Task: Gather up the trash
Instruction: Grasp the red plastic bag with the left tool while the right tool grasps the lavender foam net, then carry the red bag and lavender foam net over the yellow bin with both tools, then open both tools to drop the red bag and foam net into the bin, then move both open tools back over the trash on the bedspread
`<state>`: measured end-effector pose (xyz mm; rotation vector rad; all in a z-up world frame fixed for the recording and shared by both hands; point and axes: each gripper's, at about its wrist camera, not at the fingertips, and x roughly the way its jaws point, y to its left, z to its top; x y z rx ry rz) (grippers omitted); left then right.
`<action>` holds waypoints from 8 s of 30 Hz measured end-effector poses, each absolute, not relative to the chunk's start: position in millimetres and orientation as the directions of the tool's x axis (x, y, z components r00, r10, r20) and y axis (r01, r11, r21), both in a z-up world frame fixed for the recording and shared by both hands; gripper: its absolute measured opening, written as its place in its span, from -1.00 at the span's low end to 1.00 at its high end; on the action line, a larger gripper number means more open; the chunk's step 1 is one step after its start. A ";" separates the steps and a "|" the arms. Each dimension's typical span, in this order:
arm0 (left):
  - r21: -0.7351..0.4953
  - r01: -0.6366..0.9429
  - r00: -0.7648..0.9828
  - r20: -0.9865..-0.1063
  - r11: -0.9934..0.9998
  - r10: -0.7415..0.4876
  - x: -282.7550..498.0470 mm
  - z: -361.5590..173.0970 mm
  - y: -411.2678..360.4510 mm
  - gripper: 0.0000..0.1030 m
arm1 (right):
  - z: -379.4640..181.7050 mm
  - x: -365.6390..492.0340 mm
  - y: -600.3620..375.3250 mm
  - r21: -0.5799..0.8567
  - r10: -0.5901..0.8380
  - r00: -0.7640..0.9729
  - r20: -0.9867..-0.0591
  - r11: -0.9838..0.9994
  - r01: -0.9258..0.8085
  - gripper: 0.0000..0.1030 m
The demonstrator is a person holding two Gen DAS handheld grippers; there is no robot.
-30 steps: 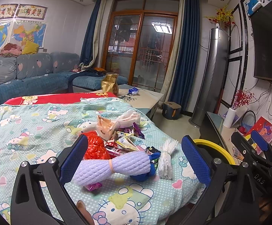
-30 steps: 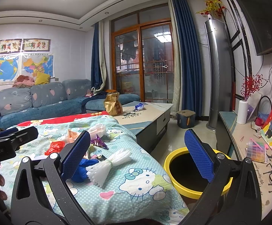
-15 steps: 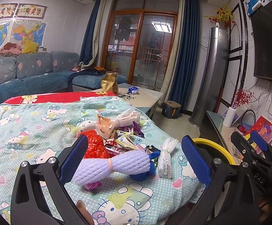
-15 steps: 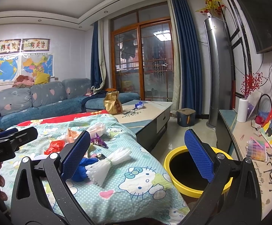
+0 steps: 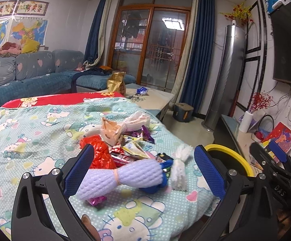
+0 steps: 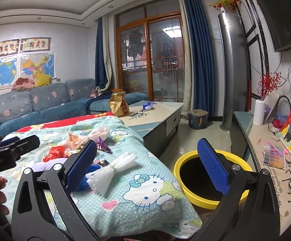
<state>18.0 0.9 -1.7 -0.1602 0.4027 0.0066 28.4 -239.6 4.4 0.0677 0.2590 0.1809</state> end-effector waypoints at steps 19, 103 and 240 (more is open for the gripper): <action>-0.219 -0.227 0.885 -0.452 0.949 0.107 65.3 2.1 98.2 0.88 | 6.9 51.3 -155.3 0.064 0.463 0.801 -0.379 0.877 -0.477 0.80; -0.325 0.209 0.805 -0.478 0.922 -0.351 112.1 49.0 20.1 -0.64 | 57.2 87.8 -238.9 0.123 0.390 0.869 -0.306 0.921 -0.370 -0.95; -0.255 -0.139 0.754 -0.654 0.957 -0.065 187.3 -46.2 93.4 0.87 | -14.7 108.4 -120.4 0.145 0.425 0.653 -0.627 0.887 -0.439 0.65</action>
